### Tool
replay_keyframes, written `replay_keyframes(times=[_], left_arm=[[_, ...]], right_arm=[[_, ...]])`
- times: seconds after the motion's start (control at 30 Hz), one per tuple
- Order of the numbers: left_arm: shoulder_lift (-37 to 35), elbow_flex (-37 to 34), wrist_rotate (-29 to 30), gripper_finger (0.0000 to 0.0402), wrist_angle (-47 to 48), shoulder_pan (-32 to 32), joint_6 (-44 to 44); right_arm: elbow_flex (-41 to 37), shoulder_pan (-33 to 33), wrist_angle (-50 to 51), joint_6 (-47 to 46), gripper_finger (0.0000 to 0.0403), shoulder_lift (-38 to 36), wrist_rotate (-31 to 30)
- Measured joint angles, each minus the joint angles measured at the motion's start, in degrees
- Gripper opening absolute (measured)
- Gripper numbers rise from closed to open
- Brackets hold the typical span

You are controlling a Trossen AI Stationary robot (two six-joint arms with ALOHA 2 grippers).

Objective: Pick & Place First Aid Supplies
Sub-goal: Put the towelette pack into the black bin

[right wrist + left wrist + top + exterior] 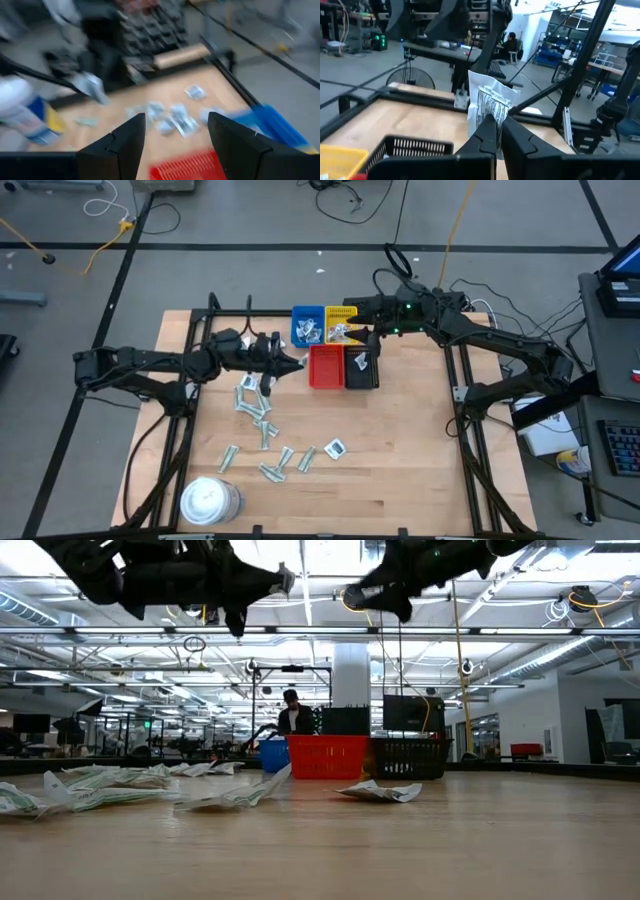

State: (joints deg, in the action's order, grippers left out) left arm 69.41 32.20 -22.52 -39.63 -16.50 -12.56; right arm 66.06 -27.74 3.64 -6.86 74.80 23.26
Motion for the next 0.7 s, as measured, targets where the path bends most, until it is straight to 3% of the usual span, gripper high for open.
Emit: replay_keyframes(times=[0.07,0.23,0.53,0.7], left_arm=[[0.00,2.55,0.04,0.0007,0.66,-0.29,0.84],[1.14,8.93,0.16,0.0007,12.59,-1.37,3.76],[4.69,12.22,-0.40,0.0007,12.51,-0.95,4.88],[5.88,12.35,-0.42,0.0007,12.88,-0.58,4.50]], right_arm=[[0.00,0.81,-4.73,-1.69,0.0210,0.22,2.48],[0.00,4.08,-10.87,-2.74,0.0210,0.38,2.54],[-0.04,9.33,-13.76,-3.11,0.0210,5.84,2.48],[-0.02,10.72,-20.06,-6.13,0.0210,8.66,2.52]])
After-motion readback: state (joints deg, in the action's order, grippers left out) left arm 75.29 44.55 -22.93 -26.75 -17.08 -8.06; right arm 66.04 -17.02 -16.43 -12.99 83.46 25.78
